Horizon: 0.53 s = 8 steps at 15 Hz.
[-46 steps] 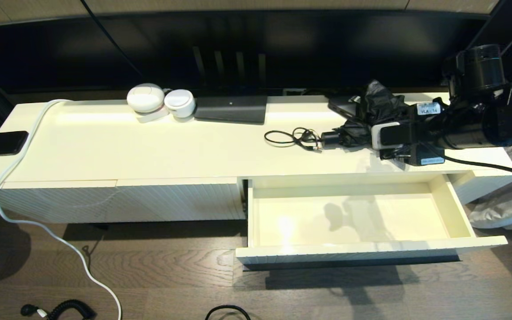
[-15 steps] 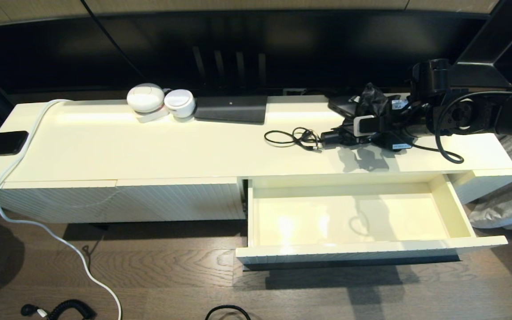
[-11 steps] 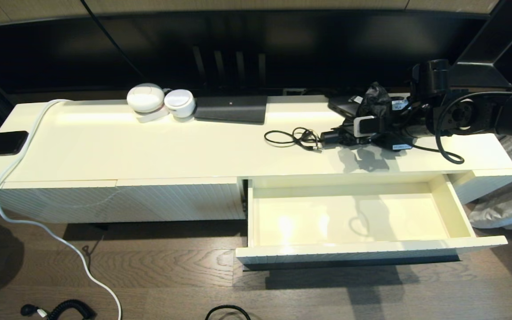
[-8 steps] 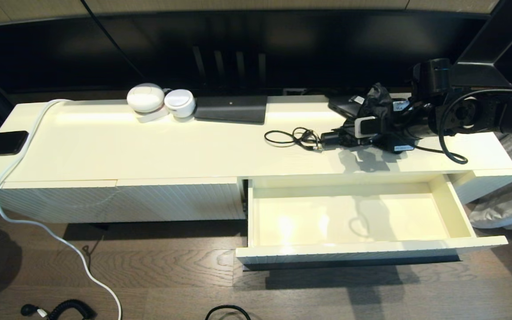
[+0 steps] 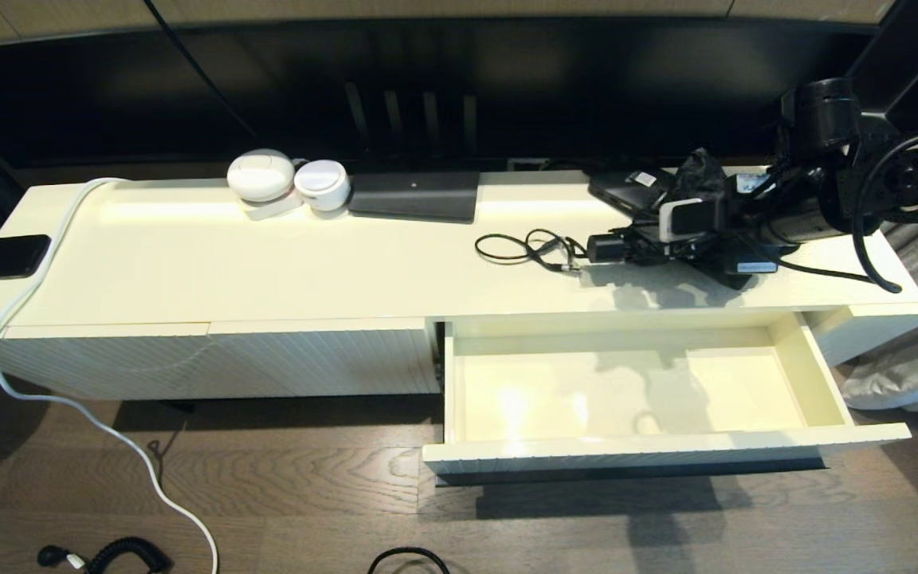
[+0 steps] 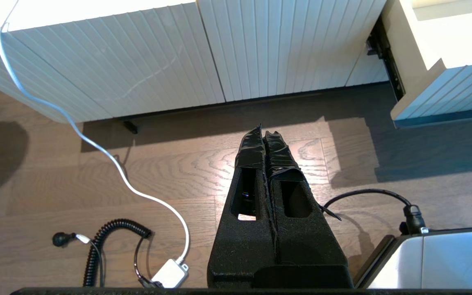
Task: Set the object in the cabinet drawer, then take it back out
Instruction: Put the umbrella in the drawer
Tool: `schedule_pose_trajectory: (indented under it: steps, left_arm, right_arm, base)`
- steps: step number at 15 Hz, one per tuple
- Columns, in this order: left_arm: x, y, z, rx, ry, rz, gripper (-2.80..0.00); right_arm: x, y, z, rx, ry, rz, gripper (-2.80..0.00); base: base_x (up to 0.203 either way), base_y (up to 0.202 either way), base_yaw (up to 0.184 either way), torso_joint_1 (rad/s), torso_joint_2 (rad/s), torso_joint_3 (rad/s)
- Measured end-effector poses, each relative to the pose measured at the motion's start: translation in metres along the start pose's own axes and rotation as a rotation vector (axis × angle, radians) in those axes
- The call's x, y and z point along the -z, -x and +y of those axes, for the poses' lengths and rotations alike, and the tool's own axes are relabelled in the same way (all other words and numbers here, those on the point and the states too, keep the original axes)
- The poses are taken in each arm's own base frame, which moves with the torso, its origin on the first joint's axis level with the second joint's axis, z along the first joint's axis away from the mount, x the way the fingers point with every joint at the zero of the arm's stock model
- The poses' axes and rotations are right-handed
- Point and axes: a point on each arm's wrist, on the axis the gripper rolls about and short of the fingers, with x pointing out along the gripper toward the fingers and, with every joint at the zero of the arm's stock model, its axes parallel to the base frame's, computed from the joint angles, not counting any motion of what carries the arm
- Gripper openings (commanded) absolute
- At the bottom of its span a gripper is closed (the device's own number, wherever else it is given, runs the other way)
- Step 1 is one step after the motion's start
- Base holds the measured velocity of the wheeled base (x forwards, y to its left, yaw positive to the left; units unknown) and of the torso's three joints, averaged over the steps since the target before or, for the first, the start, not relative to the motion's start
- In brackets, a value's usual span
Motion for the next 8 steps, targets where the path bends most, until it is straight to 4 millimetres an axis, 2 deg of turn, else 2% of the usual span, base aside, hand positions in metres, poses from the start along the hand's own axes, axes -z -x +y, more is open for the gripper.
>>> schedule_pose_trajectory:
  steps: [2,5,8]
  left_arm:
    - [0.0,0.0,0.0,-0.001,0.0,0.0,-2.8]
    - [0.0,0.0,0.0,0.0,0.0,0.0,-2.8]
    - [0.0,0.0,0.0,0.0,0.0,0.0,-2.8]
  right_arm:
    - [0.002,0.027,0.004,-0.032,-0.018,-0.006,-2.8]
    - [-0.001,0.067,0.022,-0.131,-0.108,-0.022,-2.8]
    - [0.001,0.096,0.036,-0.199,-0.155,-0.028,-2.8]
  base:
    - [0.0,0.0,0.0,0.0,0.0,0.0]
    - [0.0,0.0,0.0,0.0,0.0,0.0]
    - [0.0,0.0,0.0,0.0,0.0,0.0]
